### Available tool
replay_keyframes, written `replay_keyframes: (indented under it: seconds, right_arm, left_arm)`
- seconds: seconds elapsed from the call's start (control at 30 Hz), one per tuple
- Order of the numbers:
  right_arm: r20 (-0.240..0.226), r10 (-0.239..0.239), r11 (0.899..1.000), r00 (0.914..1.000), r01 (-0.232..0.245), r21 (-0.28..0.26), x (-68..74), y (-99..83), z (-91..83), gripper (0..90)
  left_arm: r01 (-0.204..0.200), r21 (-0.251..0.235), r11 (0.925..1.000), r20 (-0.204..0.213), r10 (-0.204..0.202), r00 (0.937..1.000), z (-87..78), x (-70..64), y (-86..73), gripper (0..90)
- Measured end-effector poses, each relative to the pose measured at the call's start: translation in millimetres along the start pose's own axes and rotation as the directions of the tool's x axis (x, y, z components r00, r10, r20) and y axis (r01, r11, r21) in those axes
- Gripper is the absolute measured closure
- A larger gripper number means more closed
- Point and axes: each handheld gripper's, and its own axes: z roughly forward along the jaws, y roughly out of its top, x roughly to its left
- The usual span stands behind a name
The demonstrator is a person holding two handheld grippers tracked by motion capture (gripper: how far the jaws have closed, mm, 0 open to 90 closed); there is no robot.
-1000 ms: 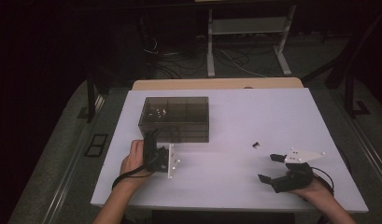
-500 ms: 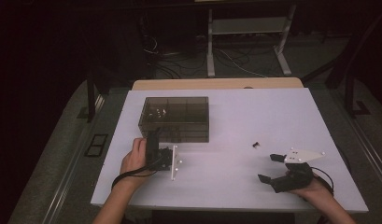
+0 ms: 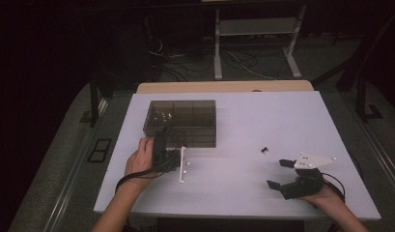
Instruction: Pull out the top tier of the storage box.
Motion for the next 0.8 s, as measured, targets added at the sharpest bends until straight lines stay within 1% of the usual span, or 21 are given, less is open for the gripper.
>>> replay_keyframes:
  seconds: [0.03,0.13,0.27,0.37,0.43,0.8]
  right_arm:
    - [0.000,0.000,1.000,1.0000,0.000,0.000,-0.1,0.0,0.1,8.2]
    - [-0.001,0.001,1.000,1.0000,-0.001,0.000,-0.3,0.1,0.2,8.2]
    - [0.000,-0.002,1.000,1.0000,0.002,0.000,-0.1,0.2,1.0,8.2]
    - [-0.001,-0.006,1.000,1.0000,0.006,0.003,0.6,0.1,0.8,8.2]
    - [-0.001,-0.005,1.000,1.0000,0.005,0.002,0.7,0.2,0.5,8.2]
    - [0.001,-0.005,1.000,1.0000,0.005,0.002,0.3,0.1,0.7,8.2]
  left_arm:
    - [0.003,-0.002,1.0000,-0.008,-0.003,1.0000,0.5,0.2,0.3,4.2]
    - [-0.006,0.003,1.0000,-0.039,0.006,0.9992,1.6,-1.9,1.7,6.9]
    - [-0.035,0.000,0.9994,-0.049,0.035,0.9982,3.2,-5.8,2.7,13.8]
    - [-0.043,0.005,0.9991,-0.055,0.043,0.9976,3.7,-6.3,2.8,14.4]
    - [-0.041,0.005,0.9991,-0.056,0.041,0.9976,3.5,-6.3,2.7,16.9]
    - [-0.068,-0.002,0.9977,-0.056,0.068,0.9961,3.0,-9.0,3.1,32.5]
